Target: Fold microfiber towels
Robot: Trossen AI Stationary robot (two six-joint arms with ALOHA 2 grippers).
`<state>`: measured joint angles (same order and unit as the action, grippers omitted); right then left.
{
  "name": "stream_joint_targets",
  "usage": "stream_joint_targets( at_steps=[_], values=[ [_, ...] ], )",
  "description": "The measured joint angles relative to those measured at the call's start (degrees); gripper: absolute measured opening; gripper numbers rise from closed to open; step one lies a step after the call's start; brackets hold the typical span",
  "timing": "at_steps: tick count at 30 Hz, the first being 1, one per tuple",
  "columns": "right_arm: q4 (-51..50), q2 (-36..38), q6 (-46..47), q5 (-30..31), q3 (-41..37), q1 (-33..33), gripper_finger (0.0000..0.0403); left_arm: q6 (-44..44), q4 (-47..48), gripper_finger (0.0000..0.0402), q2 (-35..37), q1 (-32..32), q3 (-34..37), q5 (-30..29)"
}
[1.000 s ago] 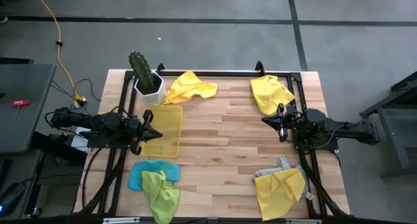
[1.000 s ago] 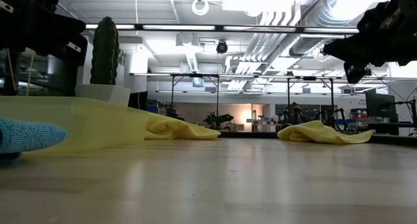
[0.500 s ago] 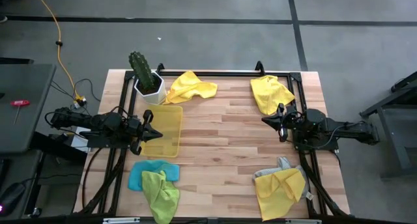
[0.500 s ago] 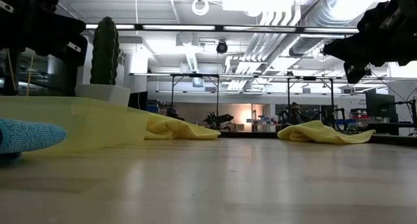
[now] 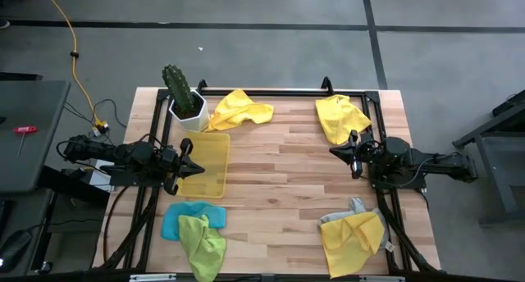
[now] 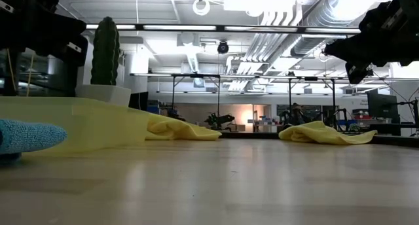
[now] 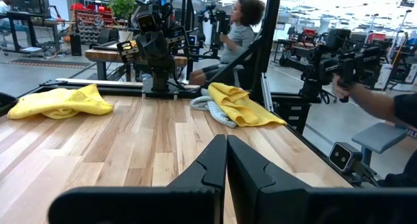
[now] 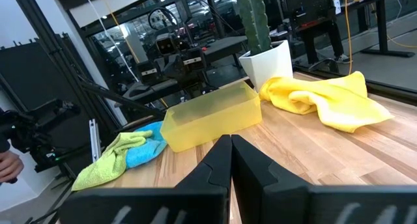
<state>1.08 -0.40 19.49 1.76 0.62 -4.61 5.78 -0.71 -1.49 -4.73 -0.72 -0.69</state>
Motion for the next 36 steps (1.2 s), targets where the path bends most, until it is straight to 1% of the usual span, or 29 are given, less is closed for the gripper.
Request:
stream_joint_targets(
  at_steps=[3, 5, 7, 9, 10, 12, 13, 15, 18, 20, 22, 24, 26, 28, 32, 34, 36],
  values=[
    [1.2, 0.0, 0.0, 0.4, 0.0, 0.0, 0.0000, 0.0, -0.1, 0.0003, 0.0, 0.0, 0.0, 0.0],
    [4.0, -0.1, -0.3, 2.5, 0.0, 0.0, 0.0000, 0.0, -1.3, 0.0003, 0.0, 0.0, 0.0, -0.9],
    [10.3, -0.2, -1.8, 6.5, 0.0, 0.0, 0.0000, 0.3, -4.4, 0.0003, 0.0, 0.0, 0.0, -4.9],
    [18.4, -1.1, -4.3, 7.8, 0.0, 0.0, 0.0000, 1.1, -9.6, 0.0003, -0.7, 0.0, 0.0, -9.7],
    [22.1, -1.8, -6.0, 7.6, 0.0, 0.0, 0.0000, 0.6, -12.1, 0.0003, -1.4, 0.0, 0.0, -10.7],
    [27.6, -3.8, -9.2, 6.9, 0.2, 0.0, 0.0000, -0.8, -15.4, 0.0003, -3.2, 0.0, -0.3, -10.6],
    [27.7, -5.2, -10.4, 7.8, 1.1, 0.0, 0.0000, -1.1, -15.8, 0.0003, -4.7, 0.0, -1.0, -10.6],
    [23.8, -8.2, -10.9, 13.6, 3.8, 0.0, 0.0001, -1.0, -15.6, 0.0003, -8.2, 0.4, -3.4, -11.9],
    [12.6, -14.7, -10.7, 24.1, 9.7, -1.1, 0.0015, -0.6, -15.3, 0.0003, -16.0, 1.9, -8.2, -14.1],
    [4.4, -19.7, -9.1, 29.7, 14.0, -2.8, 0.0034, -1.1, -14.5, 0.0003, -22.3, 3.4, -12.6, -14.1],
    [-3.6, -24.9, -6.5, 34.2, 18.1, -5.3, 0.0060, -1.8, -11.0, 0.0003, -28.2, 5.3, -17.3, -14.1],
    [-11.6, -29.8, -1.6, 37.4, 21.5, -8.2, 0.0091, -2.4, -7.7, 0.0003, -33.9, 7.3, -21.7, -13.6],
    [-18.1, -34.4, 2.9, 38.1, 23.9, -11.7, 0.0123, -3.0, -6.0, 0.0003, -38.9, 9.0, -24.9, -12.3],
    [-21.4, -38.6, 6.7, 36.1, 25.0, -15.6, 0.0154, -3.0, -6.1, 0.0003, -42.8, 10.3, -27.1, -11.2],
    [-21.2, -46.1, 9.8, 26.5, 25.4, -23.9, 0.0201, -3.0, -6.6, 0.0003, -48.0, 12.3, -28.7, -9.4],
    [-20.2, -49.7, 10.3, 23.4, 25.4, -28.1, 0.0214, -2.9, -6.8, 0.0003, -49.3, 12.8, -28.7, -8.8],
    [-19.0, -52.8, 10.3, 21.6, 25.4, -31.9, 0.0219, -2.4, -6.8, 0.0003, -49.9, 13.0, -28.7, -8.8]
  ],
)
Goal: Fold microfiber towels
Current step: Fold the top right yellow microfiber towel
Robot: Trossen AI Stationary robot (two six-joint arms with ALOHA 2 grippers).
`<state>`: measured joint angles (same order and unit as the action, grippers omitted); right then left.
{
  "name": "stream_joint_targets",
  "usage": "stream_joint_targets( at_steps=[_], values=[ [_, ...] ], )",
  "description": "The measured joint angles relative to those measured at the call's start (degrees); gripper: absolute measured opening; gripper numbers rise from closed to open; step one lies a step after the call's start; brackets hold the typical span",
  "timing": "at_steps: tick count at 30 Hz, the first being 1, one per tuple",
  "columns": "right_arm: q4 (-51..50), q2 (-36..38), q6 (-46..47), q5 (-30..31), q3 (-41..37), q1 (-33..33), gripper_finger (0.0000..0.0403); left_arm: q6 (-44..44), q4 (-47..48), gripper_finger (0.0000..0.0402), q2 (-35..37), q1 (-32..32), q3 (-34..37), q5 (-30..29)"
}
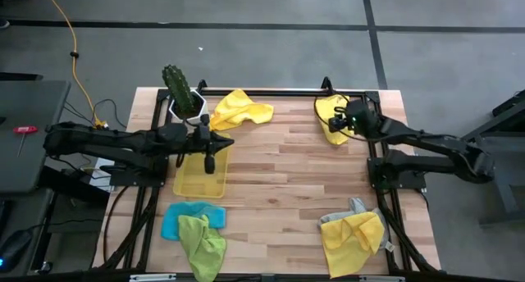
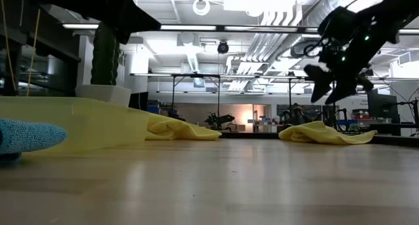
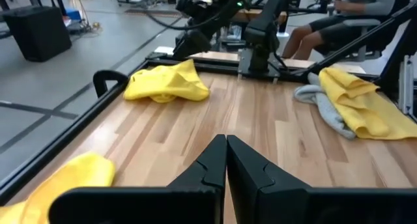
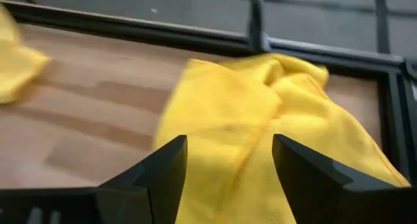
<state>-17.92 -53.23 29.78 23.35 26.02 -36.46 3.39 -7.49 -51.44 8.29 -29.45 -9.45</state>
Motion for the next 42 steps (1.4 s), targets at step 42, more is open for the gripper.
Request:
stream_joint_targets(
  at_steps=[42],
  values=[
    [20.5, -18.4, 2.7, -17.2, 0.0, -9.6, 0.0162, 0.4, 0.4, 0.0003, 0.2, -0.1, 0.0, -0.1]
  ],
)
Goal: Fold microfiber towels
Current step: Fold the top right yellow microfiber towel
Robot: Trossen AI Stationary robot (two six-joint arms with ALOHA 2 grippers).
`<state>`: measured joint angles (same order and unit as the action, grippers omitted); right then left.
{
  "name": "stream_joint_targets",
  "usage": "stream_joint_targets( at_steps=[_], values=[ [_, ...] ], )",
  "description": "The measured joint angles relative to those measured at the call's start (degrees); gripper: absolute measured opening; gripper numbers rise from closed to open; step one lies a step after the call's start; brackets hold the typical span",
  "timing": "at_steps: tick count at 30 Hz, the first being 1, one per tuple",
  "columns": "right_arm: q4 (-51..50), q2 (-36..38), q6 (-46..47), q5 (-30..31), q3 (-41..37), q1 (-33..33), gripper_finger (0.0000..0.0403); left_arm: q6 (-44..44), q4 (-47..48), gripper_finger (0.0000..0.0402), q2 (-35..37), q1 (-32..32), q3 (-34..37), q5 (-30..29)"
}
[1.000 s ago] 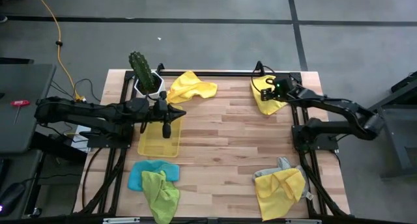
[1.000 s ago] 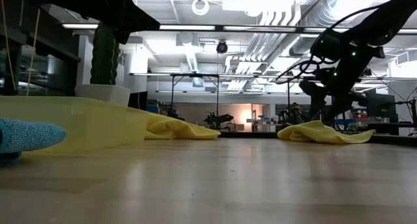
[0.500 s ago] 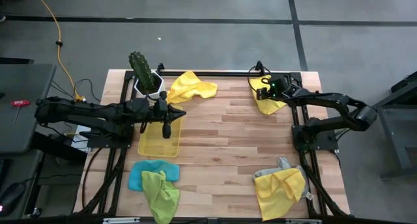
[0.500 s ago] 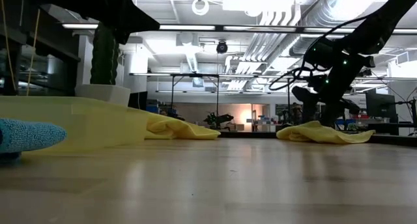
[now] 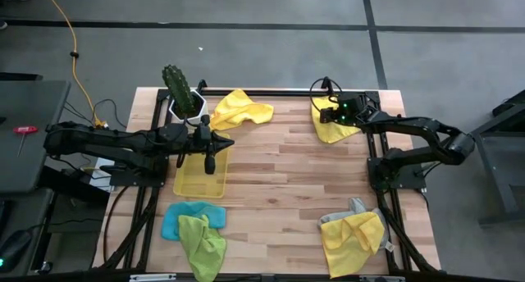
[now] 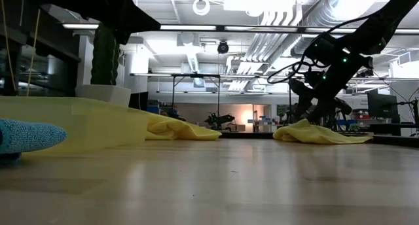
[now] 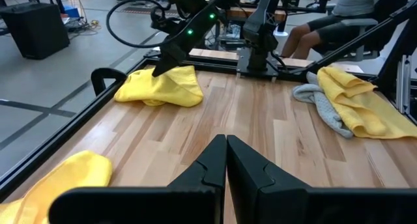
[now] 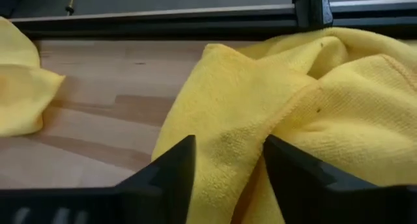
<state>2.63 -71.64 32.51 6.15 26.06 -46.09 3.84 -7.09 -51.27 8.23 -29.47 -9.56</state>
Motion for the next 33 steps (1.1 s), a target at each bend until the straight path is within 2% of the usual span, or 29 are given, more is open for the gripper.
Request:
stream_joint_targets(
  at_steps=[7, 11, 18, 24, 29, 33],
  values=[
    [0.3, 0.0, -0.7, 0.0, 0.0, 0.0, 0.0050, 0.0, 0.0, 0.0003, 0.0, 0.0, 0.0, -0.1],
    [1.3, 0.0, -1.0, 0.0, 0.0, 0.0, 0.0007, 0.0, 0.0, 0.0003, 0.0, 0.0, 0.0, -0.1],
    [2.7, 0.0, -1.5, -0.1, 0.0, 0.0, 0.0025, 0.0, 0.0, 0.0003, 0.0, 0.0, 0.0, -0.1],
    [5.9, 0.0, -7.1, -4.0, 0.0, 2.1, 0.0005, 0.0, 0.0, 0.0003, 0.0, 0.0, 0.0, -0.1],
    [7.5, 0.0, -17.3, -10.5, 0.0, 11.2, 0.0001, 0.0, -0.4, 0.0003, -0.2, 0.0, 0.0, -0.1],
    [6.8, 0.0, -25.0, -12.5, 0.0, 21.9, 0.0001, 0.0, -3.3, 0.0005, -2.3, 0.0, 0.0, 0.0]
  ],
)
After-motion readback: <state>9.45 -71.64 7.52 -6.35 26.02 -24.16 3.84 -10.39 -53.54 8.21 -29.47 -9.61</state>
